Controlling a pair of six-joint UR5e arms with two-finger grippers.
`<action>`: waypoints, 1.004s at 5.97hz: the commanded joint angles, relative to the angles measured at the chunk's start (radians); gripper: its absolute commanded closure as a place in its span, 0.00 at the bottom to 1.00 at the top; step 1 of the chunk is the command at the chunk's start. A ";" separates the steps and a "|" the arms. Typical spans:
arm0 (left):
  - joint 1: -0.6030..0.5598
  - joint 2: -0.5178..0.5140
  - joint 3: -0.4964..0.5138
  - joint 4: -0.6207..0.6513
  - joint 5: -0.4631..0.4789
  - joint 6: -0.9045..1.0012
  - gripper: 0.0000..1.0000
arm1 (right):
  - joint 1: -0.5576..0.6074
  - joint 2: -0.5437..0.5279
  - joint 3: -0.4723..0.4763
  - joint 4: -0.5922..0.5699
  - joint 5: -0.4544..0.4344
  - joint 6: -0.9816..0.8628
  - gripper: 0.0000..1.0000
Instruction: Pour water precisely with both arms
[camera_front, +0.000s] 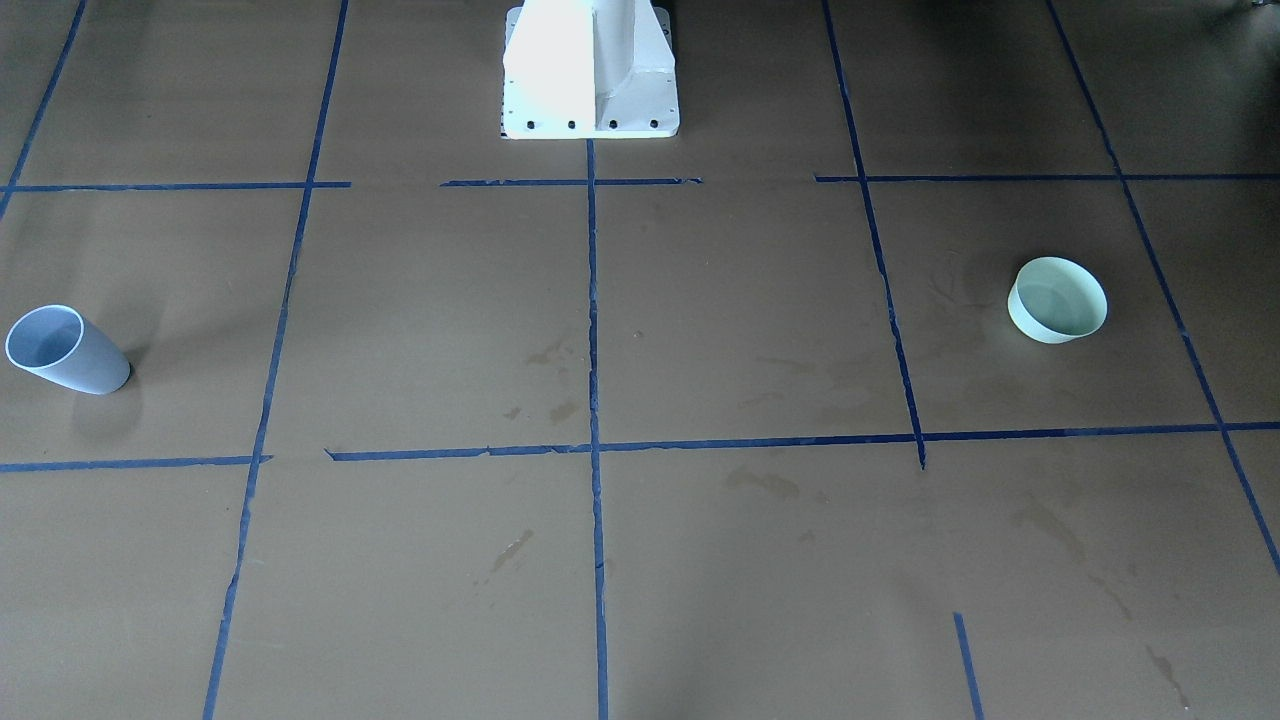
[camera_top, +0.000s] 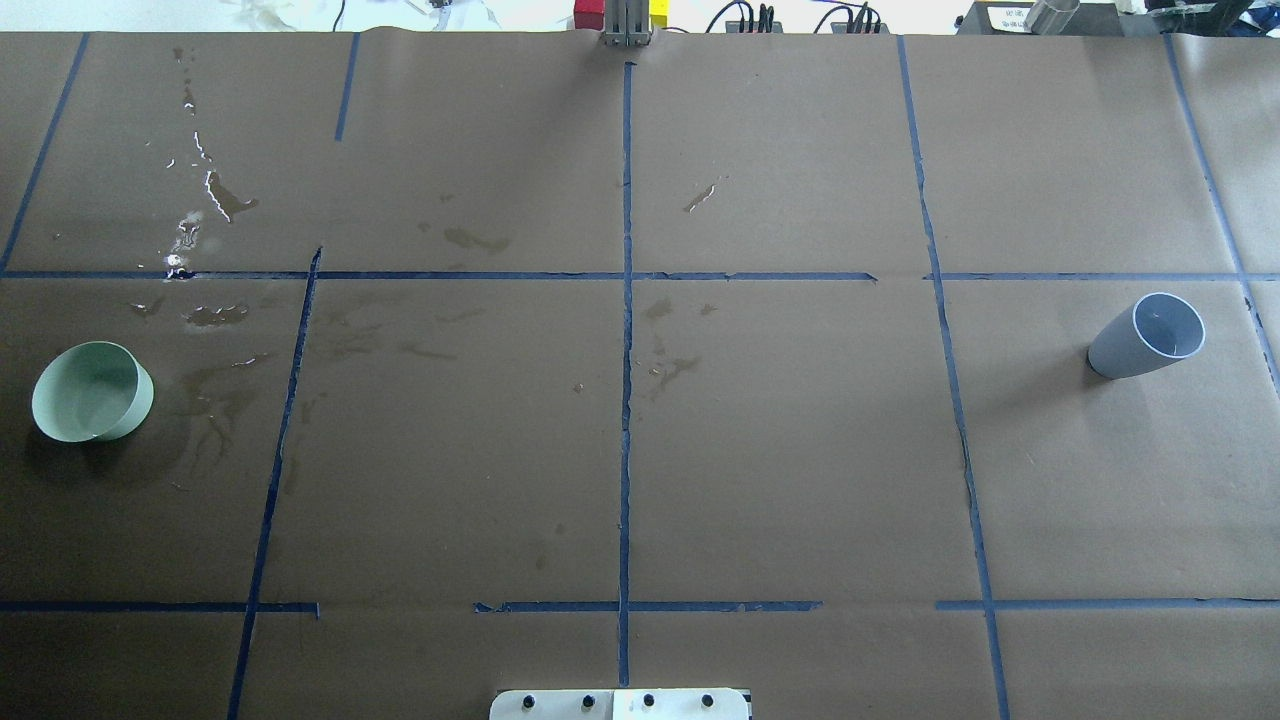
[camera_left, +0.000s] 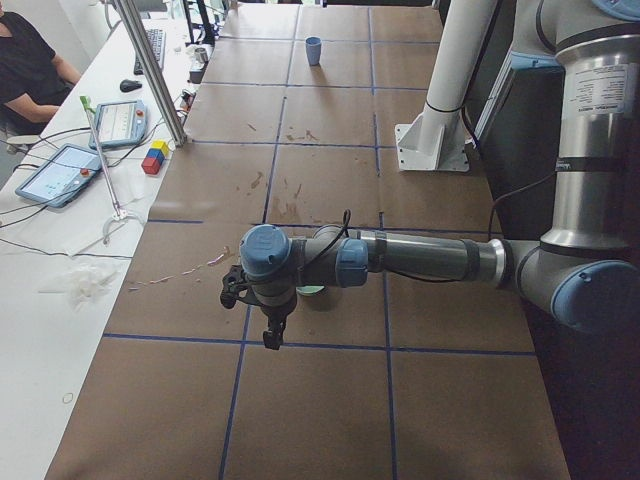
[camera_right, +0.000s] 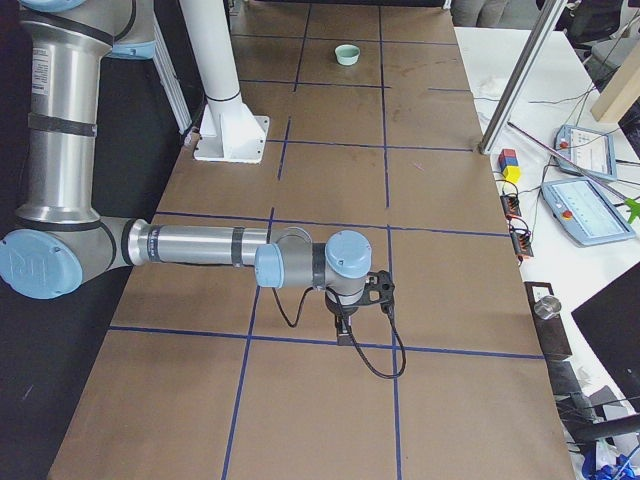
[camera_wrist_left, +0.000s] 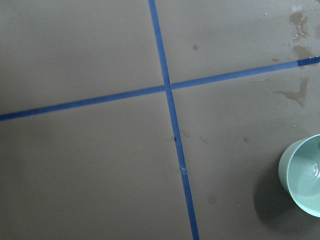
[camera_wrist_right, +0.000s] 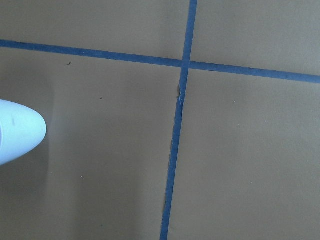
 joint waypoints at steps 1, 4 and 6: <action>0.015 -0.013 -0.038 0.032 0.104 -0.001 0.00 | 0.000 -0.001 0.013 0.001 0.000 0.003 0.00; 0.016 0.048 -0.074 0.020 0.101 0.002 0.00 | 0.000 -0.001 0.032 0.002 -0.001 0.005 0.00; 0.016 0.053 -0.075 0.015 0.099 0.000 0.00 | -0.003 -0.028 0.027 0.083 0.002 0.015 0.00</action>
